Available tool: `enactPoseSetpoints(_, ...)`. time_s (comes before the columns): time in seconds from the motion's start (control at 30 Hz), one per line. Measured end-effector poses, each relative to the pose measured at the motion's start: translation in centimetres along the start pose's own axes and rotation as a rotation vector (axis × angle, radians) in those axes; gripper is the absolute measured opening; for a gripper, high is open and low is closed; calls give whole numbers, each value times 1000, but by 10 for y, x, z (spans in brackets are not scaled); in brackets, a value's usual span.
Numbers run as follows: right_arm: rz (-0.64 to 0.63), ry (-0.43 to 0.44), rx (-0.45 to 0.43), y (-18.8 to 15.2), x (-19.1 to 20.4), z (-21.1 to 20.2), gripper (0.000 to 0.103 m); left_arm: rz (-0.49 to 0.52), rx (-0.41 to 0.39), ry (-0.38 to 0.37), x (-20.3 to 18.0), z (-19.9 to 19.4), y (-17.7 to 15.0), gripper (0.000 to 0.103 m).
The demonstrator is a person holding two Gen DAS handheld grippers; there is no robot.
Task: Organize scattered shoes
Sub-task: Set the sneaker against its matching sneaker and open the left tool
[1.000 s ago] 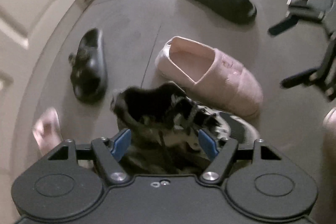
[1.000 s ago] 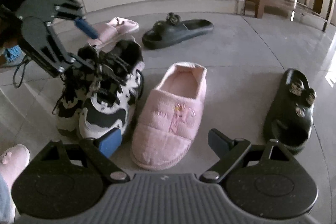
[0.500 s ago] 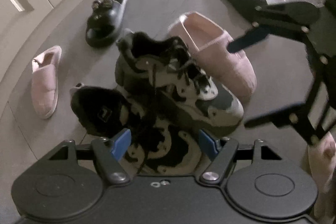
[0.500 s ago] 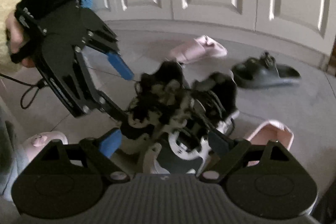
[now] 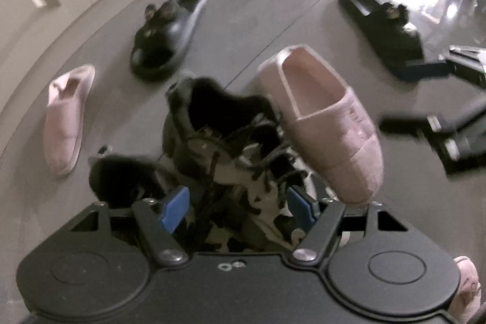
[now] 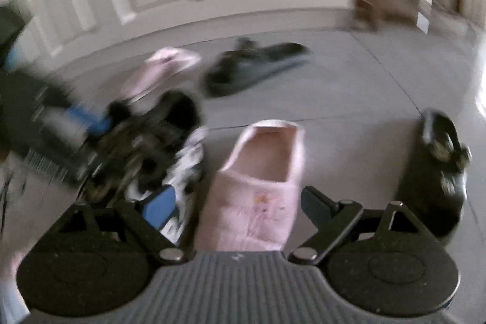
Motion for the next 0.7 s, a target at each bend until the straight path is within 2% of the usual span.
enactPoseSetpoints(0.1,0,5,12,17,12,21,91,0,14,53,4,2,-9,72)
enactPoseSetpoints(0.13,-30,54,7,30,25,35,90,-26,21,52,8,2,-12,72)
enactPoseSetpoints(0.17,-51,65,8,35,30,41,90,-52,28,51,12,1,-15,72)
enactPoseSetpoints(0.3,-92,68,53,54,46,76,86,-152,42,44,25,2,-26,72)
enactPoseSetpoints(0.37,-98,73,93,56,51,87,70,-172,53,32,28,4,-32,72)
enactPoseSetpoints(0.4,-111,61,140,55,53,98,66,-178,60,24,29,5,-36,72)
enactPoseSetpoints(0.43,-113,54,158,55,53,103,56,-178,69,17,30,6,-38,72)
enactPoseSetpoints(0.5,-86,42,233,48,51,122,50,-186,71,11,34,6,-42,72)
enactPoseSetpoints(0.57,-70,54,254,47,50,130,22,-191,71,13,37,5,-44,72)
enactPoseSetpoints(0.7,-148,37,258,46,62,133,19,-207,83,14,44,7,-50,72)
Point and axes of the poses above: each gripper's, at about its wrist camera, not at the fingertips, and z roughly the way its jaws point, x to its left, y to its top, the point moved 5 cm from there along z, roughly the way its jaws point, and after that the axes turned 2 degrees about x, right-handed, at the moved point
